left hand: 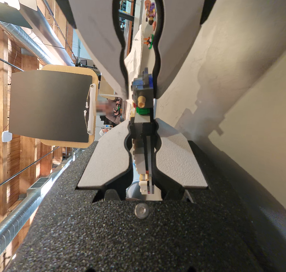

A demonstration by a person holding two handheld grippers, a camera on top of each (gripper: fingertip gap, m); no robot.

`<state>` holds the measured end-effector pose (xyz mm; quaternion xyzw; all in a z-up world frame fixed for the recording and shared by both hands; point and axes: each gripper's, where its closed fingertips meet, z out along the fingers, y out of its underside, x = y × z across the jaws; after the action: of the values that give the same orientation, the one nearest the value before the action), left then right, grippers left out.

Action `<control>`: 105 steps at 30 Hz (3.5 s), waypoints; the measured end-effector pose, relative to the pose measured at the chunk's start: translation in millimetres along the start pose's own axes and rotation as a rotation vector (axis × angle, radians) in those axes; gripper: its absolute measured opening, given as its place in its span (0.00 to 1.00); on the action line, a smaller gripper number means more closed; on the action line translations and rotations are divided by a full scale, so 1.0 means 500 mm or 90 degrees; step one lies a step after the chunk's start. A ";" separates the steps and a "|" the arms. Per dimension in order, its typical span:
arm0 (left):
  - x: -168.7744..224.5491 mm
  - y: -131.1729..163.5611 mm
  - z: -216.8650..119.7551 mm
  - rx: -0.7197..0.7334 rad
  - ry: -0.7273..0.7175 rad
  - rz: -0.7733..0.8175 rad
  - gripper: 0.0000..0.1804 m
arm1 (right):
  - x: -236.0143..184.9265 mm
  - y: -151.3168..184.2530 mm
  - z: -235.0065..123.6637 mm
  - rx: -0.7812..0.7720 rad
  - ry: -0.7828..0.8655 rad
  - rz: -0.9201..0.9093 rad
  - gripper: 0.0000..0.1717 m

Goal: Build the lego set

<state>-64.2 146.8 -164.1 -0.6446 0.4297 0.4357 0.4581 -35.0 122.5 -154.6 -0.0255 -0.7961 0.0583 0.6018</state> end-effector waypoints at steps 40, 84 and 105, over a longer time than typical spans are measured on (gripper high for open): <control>0.013 -0.020 -0.021 -0.001 -0.015 0.044 0.14 | -0.017 0.000 0.004 -0.015 0.009 -0.009 0.11; -0.004 -0.025 0.000 -0.005 -0.012 0.031 0.14 | 0.003 0.002 -0.020 0.022 0.044 0.030 0.12; 0.002 -0.019 -0.005 -0.012 -0.004 0.036 0.13 | -0.008 0.011 -0.015 -0.016 0.042 0.015 0.11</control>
<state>-54.5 146.0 -162.4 -0.6350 0.4420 0.4547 0.4411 -26.7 127.8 -157.1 -0.0445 -0.7763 0.0543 0.6264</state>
